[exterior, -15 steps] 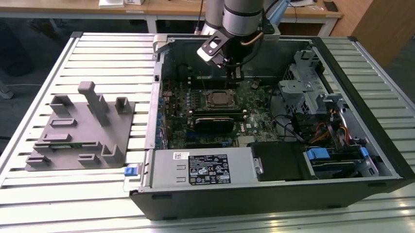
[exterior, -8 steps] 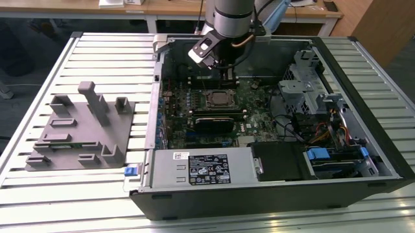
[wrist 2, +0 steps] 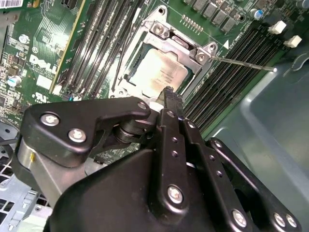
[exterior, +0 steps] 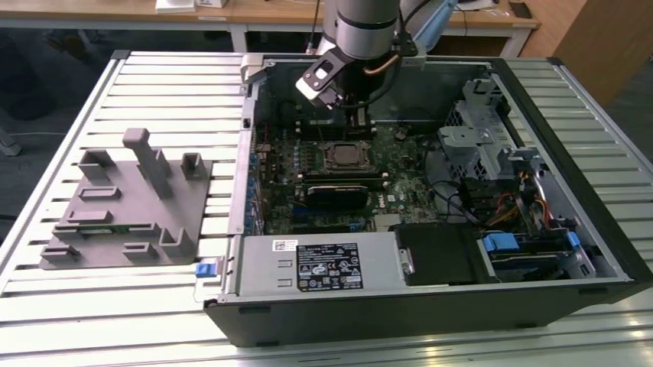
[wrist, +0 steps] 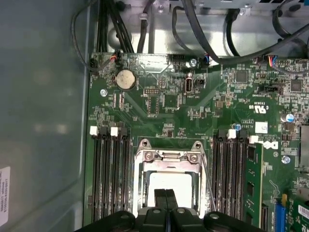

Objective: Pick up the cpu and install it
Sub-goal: 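Close the cpu cover, then install the first cpu locking lever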

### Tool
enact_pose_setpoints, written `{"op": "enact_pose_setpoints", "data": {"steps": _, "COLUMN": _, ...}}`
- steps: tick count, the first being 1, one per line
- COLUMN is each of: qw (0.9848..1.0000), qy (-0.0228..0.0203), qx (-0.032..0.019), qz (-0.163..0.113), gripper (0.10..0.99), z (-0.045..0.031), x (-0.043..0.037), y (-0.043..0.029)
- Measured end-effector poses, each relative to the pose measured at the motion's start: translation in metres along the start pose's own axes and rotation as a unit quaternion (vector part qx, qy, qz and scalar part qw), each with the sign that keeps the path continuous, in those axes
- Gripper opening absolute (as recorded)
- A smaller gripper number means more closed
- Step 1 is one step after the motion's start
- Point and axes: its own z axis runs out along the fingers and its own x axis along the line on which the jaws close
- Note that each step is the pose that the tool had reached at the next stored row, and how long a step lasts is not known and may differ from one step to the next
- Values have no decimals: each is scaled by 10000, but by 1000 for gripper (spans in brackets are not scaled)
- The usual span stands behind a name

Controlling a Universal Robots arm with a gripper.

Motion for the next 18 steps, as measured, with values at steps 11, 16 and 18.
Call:
{"op": "enact_pose_setpoints", "data": {"steps": 11, "qw": 10000, "qy": 0, "qx": 0, "qz": 0, "gripper": 106, "z": 11, "x": 1, "y": -78}}
{"op": "enact_pose_setpoints", "data": {"steps": 16, "qw": 10000, "qy": 0, "qx": 0, "qz": -1, "gripper": 106, "z": -12, "x": 1, "y": -78}}
{"op": "enact_pose_setpoints", "data": {"steps": 18, "qw": 10000, "qy": -1, "qx": 0, "qz": 0, "gripper": 106, "z": -46, "x": 2, "y": -77}}
